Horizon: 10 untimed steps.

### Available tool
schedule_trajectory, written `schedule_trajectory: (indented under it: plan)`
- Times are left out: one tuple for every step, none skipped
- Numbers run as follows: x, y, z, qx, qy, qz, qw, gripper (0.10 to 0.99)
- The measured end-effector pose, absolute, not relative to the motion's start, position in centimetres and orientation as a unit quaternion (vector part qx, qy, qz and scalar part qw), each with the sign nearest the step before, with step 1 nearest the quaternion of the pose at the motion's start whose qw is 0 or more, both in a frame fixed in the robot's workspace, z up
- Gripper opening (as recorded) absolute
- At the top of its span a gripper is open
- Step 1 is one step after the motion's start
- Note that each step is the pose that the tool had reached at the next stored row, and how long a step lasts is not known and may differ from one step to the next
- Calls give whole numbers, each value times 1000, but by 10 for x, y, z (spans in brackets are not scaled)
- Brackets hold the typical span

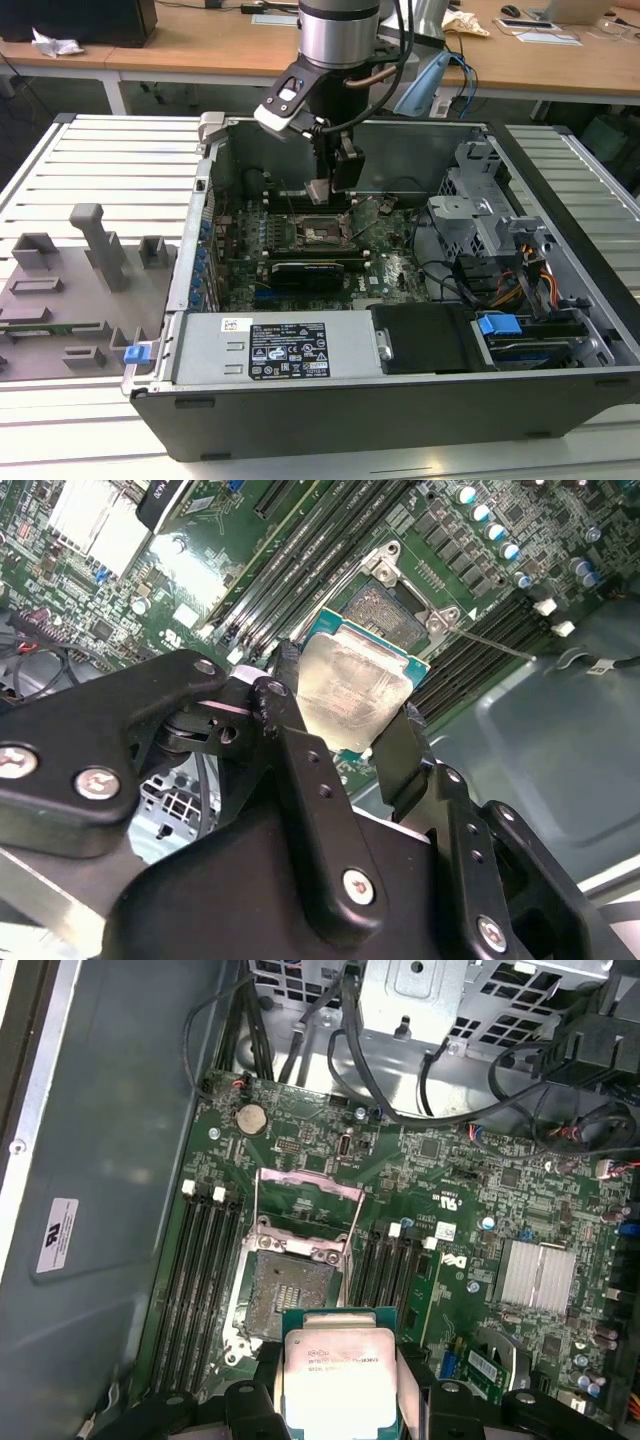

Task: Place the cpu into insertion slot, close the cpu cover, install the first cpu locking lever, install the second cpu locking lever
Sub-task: 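Place the cpu into insertion slot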

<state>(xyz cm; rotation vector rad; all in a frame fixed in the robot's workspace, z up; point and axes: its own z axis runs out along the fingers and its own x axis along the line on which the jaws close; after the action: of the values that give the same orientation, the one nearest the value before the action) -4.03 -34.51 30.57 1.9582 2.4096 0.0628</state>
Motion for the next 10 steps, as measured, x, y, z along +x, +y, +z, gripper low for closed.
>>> schedule_trajectory:
  plan:
    - [-40, -345, 306, 631, 775, 20, 18, 537]
    - [-40, -345, 305, 633, 774, 20, 18, 537]
    - [-40, -345, 305, 634, 773, 20, 18, 537]
    - [-40, -345, 305, 635, 772, 20, 18, 537]
    - [-40, -345, 305, 636, 771, 20, 18, 537]
    - [-40, -345, 305, 637, 771, 20, 18, 537]
    - [-40, -345, 305, 637, 770, 20, 18, 537]
    - [-40, -345, 304, 639, 769, 20, 18, 537]
    - [-40, -345, 304, 641, 767, 20, 18, 537]
    - [-40, -345, 304, 642, 766, 20, 18, 537]
